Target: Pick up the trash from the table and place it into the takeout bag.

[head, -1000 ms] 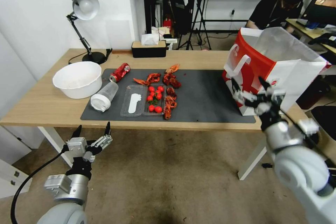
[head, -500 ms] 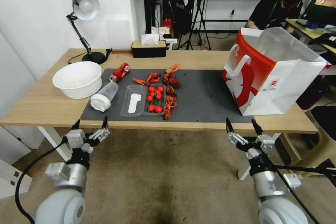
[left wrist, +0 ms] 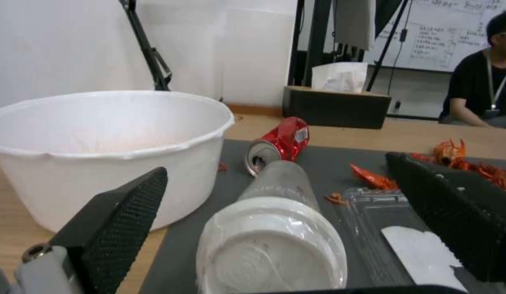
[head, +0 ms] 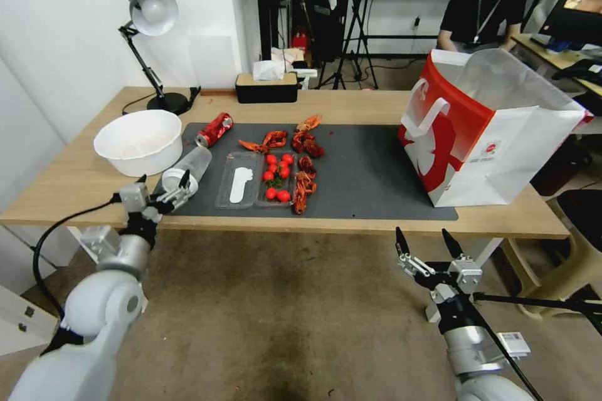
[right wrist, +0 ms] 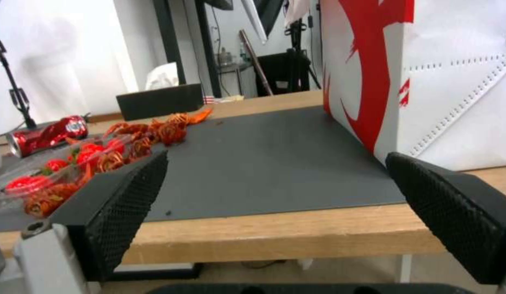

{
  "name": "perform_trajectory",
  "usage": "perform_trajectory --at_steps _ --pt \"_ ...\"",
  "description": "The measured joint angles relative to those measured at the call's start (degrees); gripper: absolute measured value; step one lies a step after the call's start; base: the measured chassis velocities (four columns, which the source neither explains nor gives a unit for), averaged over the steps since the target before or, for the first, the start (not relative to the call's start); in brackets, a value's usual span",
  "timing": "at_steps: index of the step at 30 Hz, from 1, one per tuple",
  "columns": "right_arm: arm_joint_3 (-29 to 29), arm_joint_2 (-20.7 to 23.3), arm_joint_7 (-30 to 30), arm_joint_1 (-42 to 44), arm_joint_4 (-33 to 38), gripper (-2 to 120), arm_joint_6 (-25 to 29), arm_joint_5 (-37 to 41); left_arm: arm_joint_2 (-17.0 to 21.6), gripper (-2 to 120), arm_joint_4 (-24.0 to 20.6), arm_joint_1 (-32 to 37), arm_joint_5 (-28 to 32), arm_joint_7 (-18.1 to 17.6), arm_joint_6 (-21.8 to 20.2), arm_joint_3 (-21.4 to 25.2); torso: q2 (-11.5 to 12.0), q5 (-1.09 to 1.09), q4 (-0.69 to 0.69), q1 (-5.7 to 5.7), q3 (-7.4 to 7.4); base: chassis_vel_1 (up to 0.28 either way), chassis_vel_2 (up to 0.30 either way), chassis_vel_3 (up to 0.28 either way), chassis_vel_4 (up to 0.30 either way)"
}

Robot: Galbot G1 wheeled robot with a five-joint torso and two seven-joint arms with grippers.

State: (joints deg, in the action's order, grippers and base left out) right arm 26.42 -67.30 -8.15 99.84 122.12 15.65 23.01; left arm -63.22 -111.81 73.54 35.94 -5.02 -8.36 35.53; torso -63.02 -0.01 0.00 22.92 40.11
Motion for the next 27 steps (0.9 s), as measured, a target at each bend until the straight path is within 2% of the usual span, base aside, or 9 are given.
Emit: perform_trajectory --at_steps 14,24,27 --pt "-0.14 0.37 -0.20 -0.59 -1.46 100 -0.27 -1.03 1.25 100 3.37 -3.68 1.91 2.40 -3.47 -1.54 0.00 0.00 -0.01 0.00 0.00 0.000 0.000 0.000 0.000" --pt "-0.48 0.91 -0.54 -1.32 -2.45 100 -0.48 -1.69 1.81 100 5.06 -4.75 3.56 2.49 -10.15 -1.83 0.00 0.01 0.00 0.00 0.00 0.000 0.000 0.000 0.000" --pt "-0.49 0.91 -0.60 -1.33 -2.61 100 -0.51 -1.76 1.81 100 5.51 -4.88 4.16 2.97 -10.67 -1.87 0.00 0.01 0.00 0.00 -0.01 0.000 0.000 0.000 0.000"
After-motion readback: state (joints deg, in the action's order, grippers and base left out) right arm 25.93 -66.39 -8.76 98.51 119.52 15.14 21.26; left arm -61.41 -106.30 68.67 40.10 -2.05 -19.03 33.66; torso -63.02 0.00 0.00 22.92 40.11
